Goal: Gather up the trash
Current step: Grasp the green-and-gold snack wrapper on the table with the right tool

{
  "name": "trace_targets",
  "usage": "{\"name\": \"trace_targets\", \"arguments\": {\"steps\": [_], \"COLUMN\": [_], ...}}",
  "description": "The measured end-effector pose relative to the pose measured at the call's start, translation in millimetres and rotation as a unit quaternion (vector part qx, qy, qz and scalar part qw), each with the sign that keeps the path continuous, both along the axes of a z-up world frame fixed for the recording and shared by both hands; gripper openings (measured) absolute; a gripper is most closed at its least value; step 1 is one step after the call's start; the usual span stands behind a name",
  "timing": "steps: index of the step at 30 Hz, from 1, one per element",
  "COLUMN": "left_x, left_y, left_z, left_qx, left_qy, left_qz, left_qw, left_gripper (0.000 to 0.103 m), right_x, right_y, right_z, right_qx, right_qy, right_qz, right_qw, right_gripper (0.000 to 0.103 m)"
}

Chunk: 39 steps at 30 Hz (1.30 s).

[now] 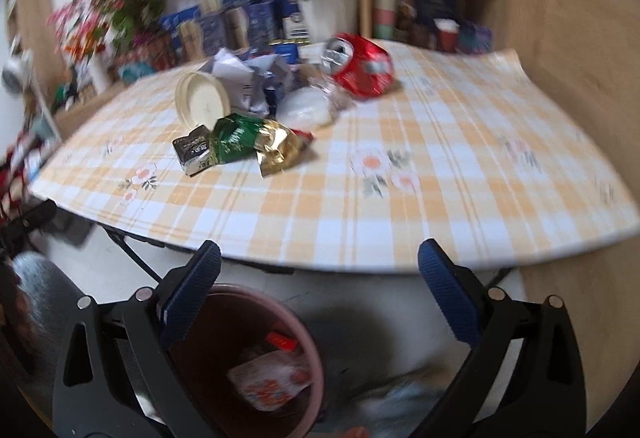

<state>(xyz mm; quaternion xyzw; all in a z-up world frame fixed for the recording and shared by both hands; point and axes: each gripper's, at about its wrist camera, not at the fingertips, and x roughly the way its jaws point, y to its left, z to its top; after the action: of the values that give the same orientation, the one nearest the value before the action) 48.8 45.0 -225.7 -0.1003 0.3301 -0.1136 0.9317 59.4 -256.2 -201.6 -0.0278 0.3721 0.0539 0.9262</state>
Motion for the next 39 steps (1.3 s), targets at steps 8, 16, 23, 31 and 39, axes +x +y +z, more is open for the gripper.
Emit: {"name": "trace_targets", "arguments": {"steps": [8,16,23,31,39], "left_x": [8,18,29,33,44], "left_y": [-1,-6,-4,-12,-21], "left_z": [-2,-7,-17,-22,-15], "left_qx": [-0.017,-0.015,-0.028,-0.03,-0.021], "left_qy": [-0.005,-0.001,0.022,0.033,0.054], "left_qz": [-0.002,-0.016,-0.02,-0.036,-0.059], "left_qw": [0.9998,0.9998,0.9992,0.9984,0.9965], "left_gripper": [0.094,0.094,0.094,0.094,0.094], "right_x": [71,120,132,118,87], "right_y": [33,55,60,65,18], "right_z": [6,-12,-17,-13,2], "right_qx": [-0.108,-0.146,-0.141,-0.113,0.028], "right_qy": [-0.007,0.037,0.03,0.013,-0.008], "right_qz": [0.086,0.152,0.169,0.186,0.103], "right_qw": [0.99,0.977,0.975,0.976,0.994], "right_gripper": [0.097,0.079,0.071,0.039,0.036]}}
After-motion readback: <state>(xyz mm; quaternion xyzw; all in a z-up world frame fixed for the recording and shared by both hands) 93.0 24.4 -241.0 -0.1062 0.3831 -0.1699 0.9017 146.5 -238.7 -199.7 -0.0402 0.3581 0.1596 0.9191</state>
